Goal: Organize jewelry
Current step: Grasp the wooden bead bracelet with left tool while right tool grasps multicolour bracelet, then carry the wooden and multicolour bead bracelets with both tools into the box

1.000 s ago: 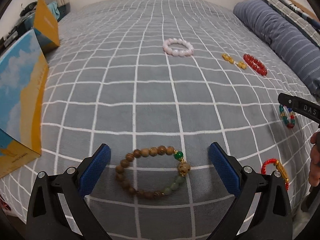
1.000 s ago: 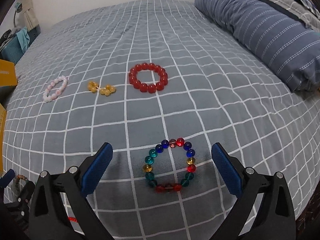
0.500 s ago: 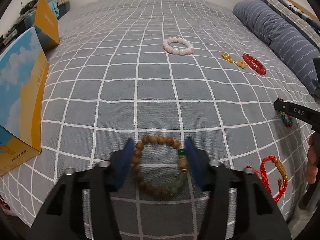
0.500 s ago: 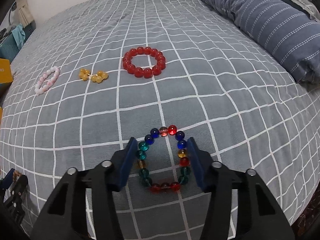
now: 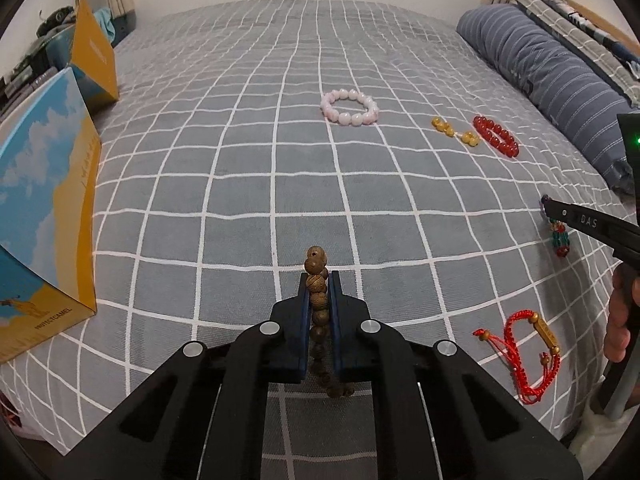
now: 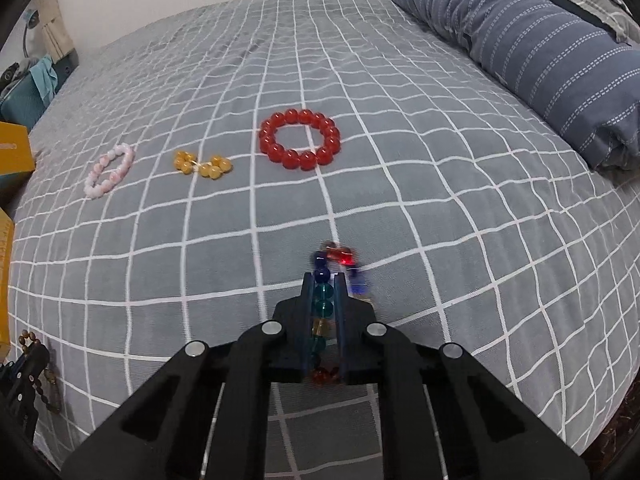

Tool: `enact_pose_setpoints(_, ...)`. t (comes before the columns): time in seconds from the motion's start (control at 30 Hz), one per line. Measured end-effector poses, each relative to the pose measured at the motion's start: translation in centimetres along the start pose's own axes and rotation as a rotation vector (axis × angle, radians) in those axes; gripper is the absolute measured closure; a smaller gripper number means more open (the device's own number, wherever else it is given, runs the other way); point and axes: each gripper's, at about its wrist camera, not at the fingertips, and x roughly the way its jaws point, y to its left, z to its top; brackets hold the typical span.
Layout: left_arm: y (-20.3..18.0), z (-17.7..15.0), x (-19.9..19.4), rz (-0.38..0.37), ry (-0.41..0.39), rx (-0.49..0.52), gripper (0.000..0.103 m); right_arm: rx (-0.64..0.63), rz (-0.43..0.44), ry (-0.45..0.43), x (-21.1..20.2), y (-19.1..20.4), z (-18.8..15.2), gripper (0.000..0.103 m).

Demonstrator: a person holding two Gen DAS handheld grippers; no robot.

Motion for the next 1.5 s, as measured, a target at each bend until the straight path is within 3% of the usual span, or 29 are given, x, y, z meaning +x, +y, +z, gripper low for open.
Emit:
enact_pose_setpoints(1.07, 2.1, 1.4, -5.3, 0.004, -0.114, -0.029, 0.096, 0.016, 0.047, -0.178, -6.0, 0.8, 0.5, 0.094)
enact_pose_setpoints(1.5, 3.0, 2.6, -7.5, 0.036, -0.161, -0.036, 0.096, -0.041, 0.075, -0.224, -8.3, 3.6, 0.2, 0.094)
